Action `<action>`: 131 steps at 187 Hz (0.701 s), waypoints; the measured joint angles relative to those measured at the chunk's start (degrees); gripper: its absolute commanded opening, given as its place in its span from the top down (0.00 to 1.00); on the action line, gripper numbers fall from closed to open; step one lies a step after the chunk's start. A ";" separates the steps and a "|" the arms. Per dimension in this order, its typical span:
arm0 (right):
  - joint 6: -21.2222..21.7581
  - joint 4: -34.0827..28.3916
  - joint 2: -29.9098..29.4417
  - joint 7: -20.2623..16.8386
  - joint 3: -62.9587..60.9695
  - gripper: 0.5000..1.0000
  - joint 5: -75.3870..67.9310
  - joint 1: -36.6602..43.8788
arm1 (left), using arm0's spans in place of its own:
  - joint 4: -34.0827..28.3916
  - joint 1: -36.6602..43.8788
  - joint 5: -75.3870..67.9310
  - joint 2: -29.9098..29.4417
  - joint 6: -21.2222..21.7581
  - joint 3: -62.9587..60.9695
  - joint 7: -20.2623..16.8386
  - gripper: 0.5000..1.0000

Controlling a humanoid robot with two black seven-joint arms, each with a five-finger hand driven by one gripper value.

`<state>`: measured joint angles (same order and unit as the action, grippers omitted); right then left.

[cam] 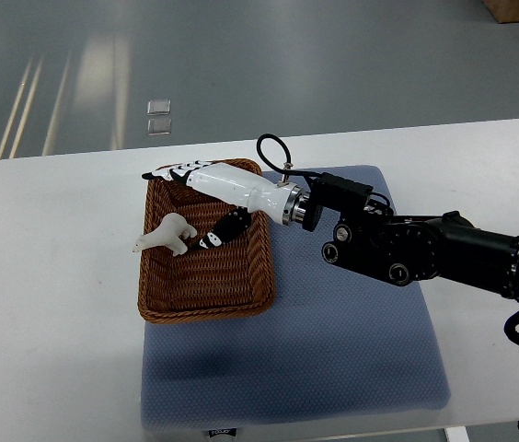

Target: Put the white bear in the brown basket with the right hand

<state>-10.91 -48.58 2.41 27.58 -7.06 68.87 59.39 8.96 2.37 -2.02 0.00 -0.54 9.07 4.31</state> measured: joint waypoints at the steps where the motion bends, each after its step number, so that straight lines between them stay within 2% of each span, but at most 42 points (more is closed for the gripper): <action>1: 0.28 0.00 0.05 0.00 -0.19 0.14 -0.32 0.00 | 0.00 0.00 0.00 0.00 0.00 0.00 0.00 0.00; 29: 12.34 0.15 1.69 -0.41 -7.93 0.14 -12.16 -0.74 | 0.00 -0.01 0.00 0.00 0.00 0.00 0.00 0.00; 45: 16.98 0.47 3.02 -2.38 -11.42 0.14 -18.54 -1.87 | 0.00 0.00 0.00 0.00 0.00 0.00 0.00 0.00; 104: 24.26 0.91 6.16 -13.69 -24.43 0.14 -32.33 -9.65 | 0.00 0.00 0.00 0.00 0.00 0.01 0.00 0.00; 131: 26.66 1.92 6.57 -21.87 -30.78 0.14 -39.40 -13.57 | 0.00 0.00 0.00 0.00 0.00 0.02 0.00 0.00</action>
<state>15.74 -46.67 8.98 5.71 -37.84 29.46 45.82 8.96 2.38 -2.02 0.00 -0.53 9.09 4.31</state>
